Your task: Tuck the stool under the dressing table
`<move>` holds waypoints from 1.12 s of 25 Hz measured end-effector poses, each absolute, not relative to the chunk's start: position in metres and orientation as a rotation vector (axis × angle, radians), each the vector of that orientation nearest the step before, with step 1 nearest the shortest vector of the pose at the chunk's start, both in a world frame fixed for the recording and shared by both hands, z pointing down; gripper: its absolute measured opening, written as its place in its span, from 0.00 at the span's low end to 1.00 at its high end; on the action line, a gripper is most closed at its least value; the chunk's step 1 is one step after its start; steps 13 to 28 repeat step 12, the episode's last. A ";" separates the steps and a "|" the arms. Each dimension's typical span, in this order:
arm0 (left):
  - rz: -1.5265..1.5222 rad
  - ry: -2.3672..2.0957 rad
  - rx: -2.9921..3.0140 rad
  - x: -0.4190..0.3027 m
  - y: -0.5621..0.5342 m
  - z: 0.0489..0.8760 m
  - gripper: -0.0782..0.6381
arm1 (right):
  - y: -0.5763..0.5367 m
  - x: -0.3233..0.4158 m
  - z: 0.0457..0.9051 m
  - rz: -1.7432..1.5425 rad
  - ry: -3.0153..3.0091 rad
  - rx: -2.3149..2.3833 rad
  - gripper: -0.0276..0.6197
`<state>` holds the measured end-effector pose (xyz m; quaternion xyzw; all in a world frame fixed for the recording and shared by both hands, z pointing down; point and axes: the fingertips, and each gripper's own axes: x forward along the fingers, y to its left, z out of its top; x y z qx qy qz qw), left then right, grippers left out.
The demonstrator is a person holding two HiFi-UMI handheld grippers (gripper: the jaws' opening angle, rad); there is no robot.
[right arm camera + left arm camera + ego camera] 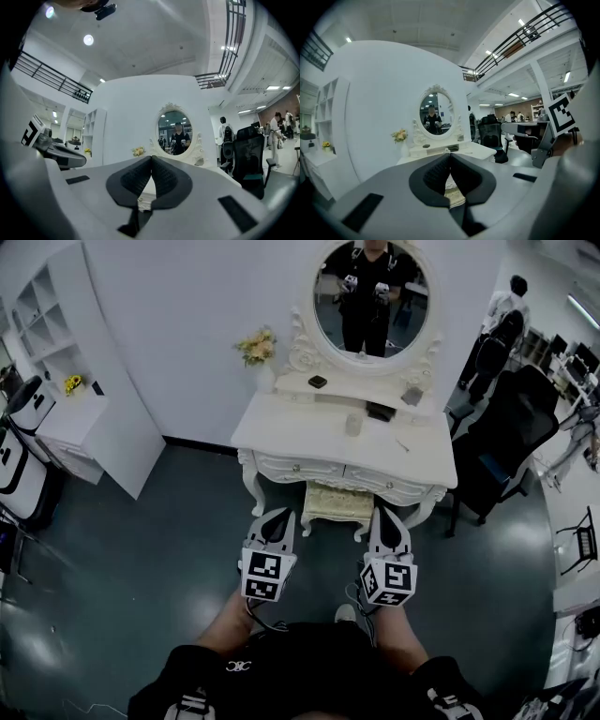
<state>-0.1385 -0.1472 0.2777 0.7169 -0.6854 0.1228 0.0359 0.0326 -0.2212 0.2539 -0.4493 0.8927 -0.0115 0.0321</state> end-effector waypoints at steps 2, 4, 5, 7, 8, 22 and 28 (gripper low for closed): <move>0.373 -2.106 2.196 -0.138 -0.145 0.278 0.14 | -0.218 0.033 0.255 -0.041 2.755 -1.378 0.07; 0.369 -2.107 2.193 -0.138 -0.144 0.276 0.14 | -0.217 0.033 0.254 -0.047 2.756 -1.376 0.07; 0.363 -2.107 2.190 -0.138 -0.143 0.276 0.14 | -0.216 0.033 0.254 -0.048 2.756 -1.376 0.07; 0.336 -2.103 2.173 -0.138 -0.141 0.277 0.14 | -0.213 0.034 0.254 -0.047 2.760 -1.379 0.07; 0.318 -2.099 2.163 -0.138 -0.141 0.278 0.14 | -0.213 0.035 0.255 -0.047 2.761 -1.382 0.07; 0.294 -2.098 2.149 -0.141 -0.142 0.275 0.14 | -0.213 0.036 0.256 -0.061 2.756 -1.385 0.07; 0.294 -2.098 2.149 -0.141 -0.142 0.275 0.14 | -0.213 0.036 0.256 -0.061 2.756 -1.385 0.07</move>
